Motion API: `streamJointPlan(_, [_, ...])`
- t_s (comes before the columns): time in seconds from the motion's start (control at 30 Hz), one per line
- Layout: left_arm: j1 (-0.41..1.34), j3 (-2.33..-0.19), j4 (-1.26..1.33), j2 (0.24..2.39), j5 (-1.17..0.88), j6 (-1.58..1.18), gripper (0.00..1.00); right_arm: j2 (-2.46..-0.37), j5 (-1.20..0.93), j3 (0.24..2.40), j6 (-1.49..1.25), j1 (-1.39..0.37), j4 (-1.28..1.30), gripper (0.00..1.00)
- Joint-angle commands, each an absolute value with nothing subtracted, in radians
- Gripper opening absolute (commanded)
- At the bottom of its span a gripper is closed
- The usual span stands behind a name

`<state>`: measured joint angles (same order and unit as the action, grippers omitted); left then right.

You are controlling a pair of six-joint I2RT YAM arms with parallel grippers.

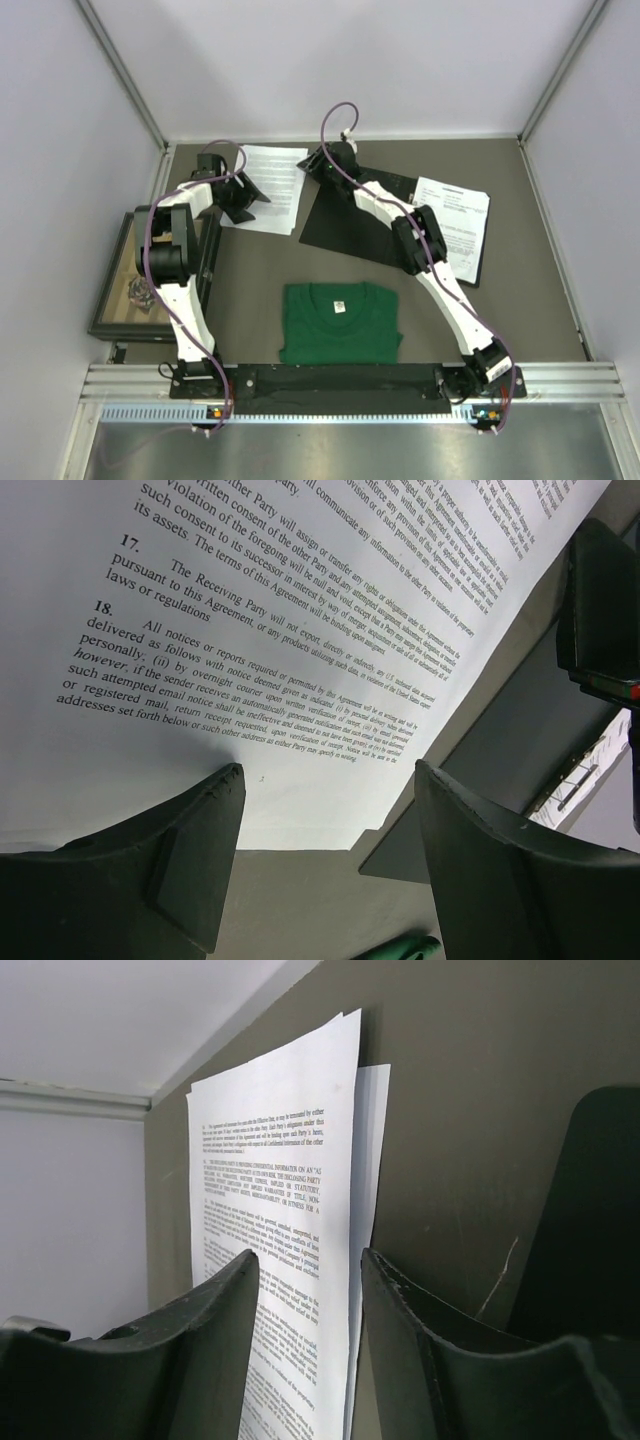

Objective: Put the files into the folder

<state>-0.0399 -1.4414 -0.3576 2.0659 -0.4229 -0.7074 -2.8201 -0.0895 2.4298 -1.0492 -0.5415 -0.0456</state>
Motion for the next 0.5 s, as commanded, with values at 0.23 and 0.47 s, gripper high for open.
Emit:
streamJointPlan(0.23, [-0.037, -1.417, -0.341, 2.077, -0.446, -0.716, 0.73, -2.843, -0.115, 2.464, -1.057, -0.587, -0.057, 0.40])
streamJointPlan(0.47, [-0.037, -1.410, -0.336, 2.075, -0.459, -0.721, 0.73, -2.758, -0.167, 2.352, -1.083, -0.600, -0.052, 0.38])
